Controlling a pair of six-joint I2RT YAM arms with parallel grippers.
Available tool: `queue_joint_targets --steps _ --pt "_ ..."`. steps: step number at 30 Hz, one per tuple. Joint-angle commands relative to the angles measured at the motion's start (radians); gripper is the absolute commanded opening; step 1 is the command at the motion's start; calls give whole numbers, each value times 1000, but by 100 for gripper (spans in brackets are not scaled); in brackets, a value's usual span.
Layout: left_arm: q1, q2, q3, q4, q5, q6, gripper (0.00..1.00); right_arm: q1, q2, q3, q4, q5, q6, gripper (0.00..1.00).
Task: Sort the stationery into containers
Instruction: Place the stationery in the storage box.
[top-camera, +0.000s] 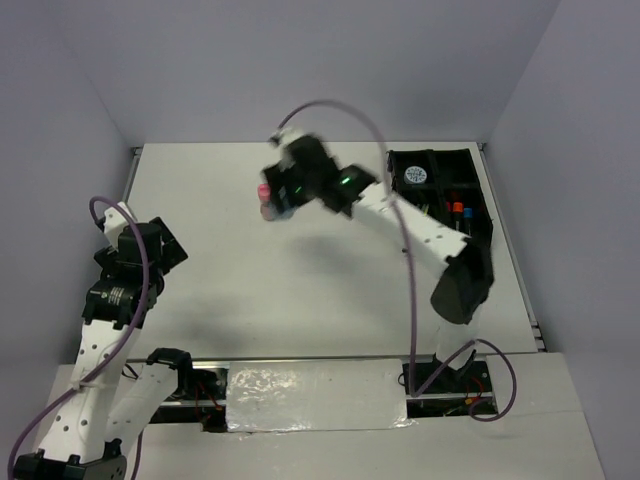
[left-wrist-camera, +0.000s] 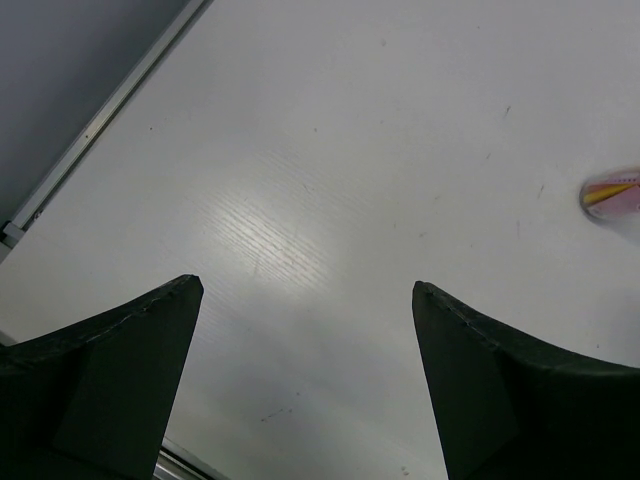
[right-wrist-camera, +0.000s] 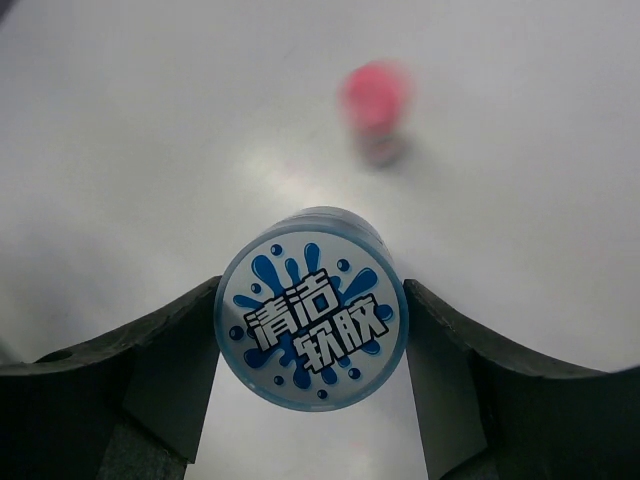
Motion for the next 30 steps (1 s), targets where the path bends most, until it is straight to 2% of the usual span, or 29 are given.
queue_joint_targets --steps 1,2,5,9,14,18,22,25,30 --pt "-8 -14 -5 47 16 29 99 -321 -116 105 -49 166 -6 33" --pt "-8 -18 -6 51 19 32 99 -426 -99 122 -61 198 -12 33" --pt "-11 -21 -9 57 34 38 99 -581 17 269 -60 188 -27 33" --pt "-37 -18 -23 87 92 62 99 -700 132 309 66 122 -9 31" --pt "-92 14 -26 94 115 75 99 -746 279 401 173 24 -28 28" --pt "-146 17 -25 81 91 62 99 -746 376 487 169 48 -18 28" --pt "-152 11 -26 87 98 67 99 -748 459 533 146 62 -26 29" --pt "-152 14 -28 90 109 73 99 -749 485 504 143 113 -44 29" --pt "-152 11 -28 92 112 75 99 -766 436 423 184 90 -38 28"
